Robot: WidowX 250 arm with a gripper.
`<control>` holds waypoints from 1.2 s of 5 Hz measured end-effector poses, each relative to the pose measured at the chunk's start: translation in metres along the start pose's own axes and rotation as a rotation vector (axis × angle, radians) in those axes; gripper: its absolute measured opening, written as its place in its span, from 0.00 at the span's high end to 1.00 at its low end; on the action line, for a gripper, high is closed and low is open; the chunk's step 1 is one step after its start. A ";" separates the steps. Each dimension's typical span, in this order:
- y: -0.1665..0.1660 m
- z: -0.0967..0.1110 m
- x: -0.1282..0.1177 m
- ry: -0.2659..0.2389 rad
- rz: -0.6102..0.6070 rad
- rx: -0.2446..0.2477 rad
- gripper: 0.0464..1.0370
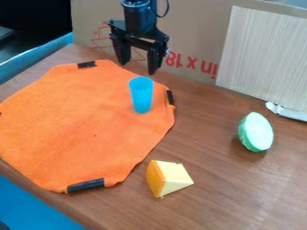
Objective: Removed the blue figure from the edge of the cloth to the right
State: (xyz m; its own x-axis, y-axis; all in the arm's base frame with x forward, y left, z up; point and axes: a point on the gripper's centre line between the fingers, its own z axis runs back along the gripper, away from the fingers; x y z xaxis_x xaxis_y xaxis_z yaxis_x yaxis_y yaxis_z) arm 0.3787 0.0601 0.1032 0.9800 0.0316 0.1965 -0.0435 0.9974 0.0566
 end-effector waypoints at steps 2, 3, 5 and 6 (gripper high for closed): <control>0.002 -0.018 -0.008 0.050 -0.001 0.003 0.04; 0.009 -0.021 -0.011 0.058 -0.008 0.017 0.04; 0.013 -0.019 -0.012 0.075 0.003 -0.027 0.04; 0.014 -0.027 -0.010 0.095 0.010 -0.023 0.04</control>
State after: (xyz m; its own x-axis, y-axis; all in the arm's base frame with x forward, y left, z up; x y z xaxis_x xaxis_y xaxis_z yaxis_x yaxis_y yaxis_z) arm 0.3732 0.0759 0.0753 0.9935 0.0462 0.1036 -0.0498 0.9982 0.0328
